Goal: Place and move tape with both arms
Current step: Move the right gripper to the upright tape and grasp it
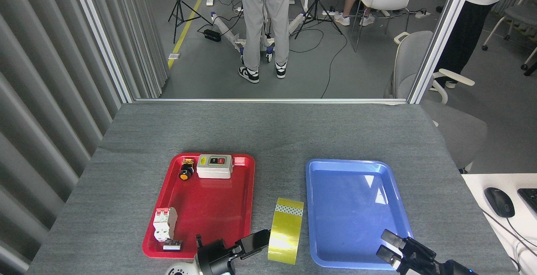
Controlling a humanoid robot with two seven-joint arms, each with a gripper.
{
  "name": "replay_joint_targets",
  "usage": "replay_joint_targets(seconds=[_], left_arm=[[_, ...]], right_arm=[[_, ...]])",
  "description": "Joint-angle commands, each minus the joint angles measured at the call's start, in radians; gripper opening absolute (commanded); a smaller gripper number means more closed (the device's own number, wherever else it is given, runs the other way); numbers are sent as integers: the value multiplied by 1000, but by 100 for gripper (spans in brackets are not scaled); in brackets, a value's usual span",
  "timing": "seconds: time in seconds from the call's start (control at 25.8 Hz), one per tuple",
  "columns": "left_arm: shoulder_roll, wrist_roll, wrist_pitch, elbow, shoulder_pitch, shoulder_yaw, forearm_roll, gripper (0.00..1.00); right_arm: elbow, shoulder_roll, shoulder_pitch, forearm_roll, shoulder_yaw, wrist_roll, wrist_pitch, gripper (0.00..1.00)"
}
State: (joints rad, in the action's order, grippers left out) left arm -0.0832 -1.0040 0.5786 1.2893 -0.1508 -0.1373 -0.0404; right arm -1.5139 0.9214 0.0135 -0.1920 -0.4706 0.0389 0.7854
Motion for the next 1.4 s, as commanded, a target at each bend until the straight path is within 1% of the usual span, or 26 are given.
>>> replay_joint_targets(seconds=[0.0, 0.16, 0.19, 0.23, 0.31, 0.35, 0.39, 0.5, 0.62, 0.93, 1.12, 1.24, 1.36], left_arm=[[0, 2, 1, -1, 1, 2, -1, 0], [0, 2, 1, 5, 1, 13, -1, 0], [0, 2, 1, 5, 1, 18, -1, 0], [0, 2, 1, 5, 1, 19, 1, 0], [2, 4, 1, 5, -1, 22, -1, 0], [0, 4, 0, 5, 1, 28, -1, 0], [2, 4, 0, 5, 1, 33, -1, 0], [3, 4, 0, 1, -1, 38, -3, 0], [8, 4, 0, -1, 1, 53, -1, 0], [8, 4, 0, 1, -4, 55, -1, 0], [8, 4, 0, -2, -6, 55, -1, 0], [8, 4, 1, -2, -7, 55, -1, 0], [8, 4, 0, -2, -15, 55, -1, 0]], right_arm=[[-6, -47, -46, -12, 1, 78, 0, 100], [-14, -82, -50, -23, 0, 167, 0, 100], [-15, -88, -52, -37, 0, 180, 0, 100], [-17, -93, -53, -63, 0, 193, 0, 100], [-22, -118, -76, -144, 0, 207, 0, 100], [-22, -131, -93, -173, 0, 207, 0, 100], [-23, -145, -99, -188, 0, 207, 0, 100], [-43, -170, -104, -191, -2, 208, 0, 100], [-58, -184, -130, -191, -6, 217, 0, 100], [-86, -266, -138, -193, -6, 263, 0, 100], [-120, -273, -141, -202, -8, 265, 0, 100], [-124, -277, -145, -219, -8, 266, 0, 100], [-123, -311, -165, -236, -8, 265, 0, 100]])
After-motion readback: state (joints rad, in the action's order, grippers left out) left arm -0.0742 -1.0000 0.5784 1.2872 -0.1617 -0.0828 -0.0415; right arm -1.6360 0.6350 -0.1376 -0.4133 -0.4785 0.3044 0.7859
